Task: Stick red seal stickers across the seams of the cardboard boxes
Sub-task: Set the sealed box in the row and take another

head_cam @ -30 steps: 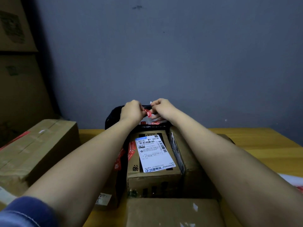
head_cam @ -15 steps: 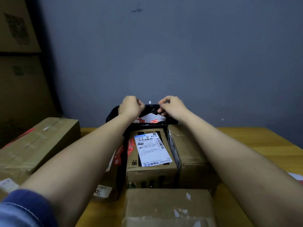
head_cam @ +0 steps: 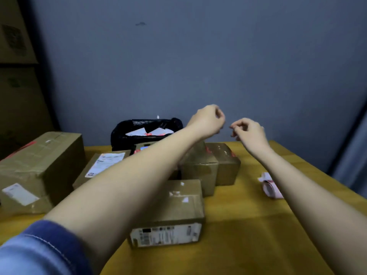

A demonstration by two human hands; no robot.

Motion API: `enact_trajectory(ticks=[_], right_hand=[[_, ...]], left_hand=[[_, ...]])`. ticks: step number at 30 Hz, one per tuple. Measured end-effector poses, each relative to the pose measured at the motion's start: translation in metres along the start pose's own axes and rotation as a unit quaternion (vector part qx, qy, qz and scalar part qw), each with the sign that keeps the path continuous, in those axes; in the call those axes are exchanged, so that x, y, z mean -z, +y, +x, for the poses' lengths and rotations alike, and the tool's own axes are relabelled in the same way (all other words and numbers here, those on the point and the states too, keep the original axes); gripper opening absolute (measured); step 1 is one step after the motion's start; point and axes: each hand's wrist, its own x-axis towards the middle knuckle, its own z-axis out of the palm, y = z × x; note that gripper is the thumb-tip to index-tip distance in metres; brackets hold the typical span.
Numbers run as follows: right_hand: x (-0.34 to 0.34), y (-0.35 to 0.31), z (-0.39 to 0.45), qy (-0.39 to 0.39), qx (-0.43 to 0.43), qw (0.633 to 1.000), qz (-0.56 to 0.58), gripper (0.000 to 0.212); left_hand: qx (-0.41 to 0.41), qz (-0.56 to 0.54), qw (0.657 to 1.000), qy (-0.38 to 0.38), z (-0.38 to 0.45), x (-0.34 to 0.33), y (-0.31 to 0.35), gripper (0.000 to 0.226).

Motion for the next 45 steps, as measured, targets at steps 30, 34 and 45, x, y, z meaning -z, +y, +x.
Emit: enact_trajectory(ticks=[30,34,45], right_hand=[[0.062,0.159,-0.111,-0.027,-0.102,0.973,0.203,0.049],[0.060,0.155,-0.110,-0.023,-0.085,0.974,0.209,0.043],[0.057,0.157,-0.108,0.032,-0.049,0.978,0.199,0.018]], left_hand=[[0.077,-0.294,0.952,0.022,-0.075,-0.235,-0.024,0.039],[0.056,-0.337,0.939,0.041,-0.071,-0.234,-0.034,0.038],[0.034,-0.368,0.929,-0.001,-0.074,-0.224,-0.034,0.046]])
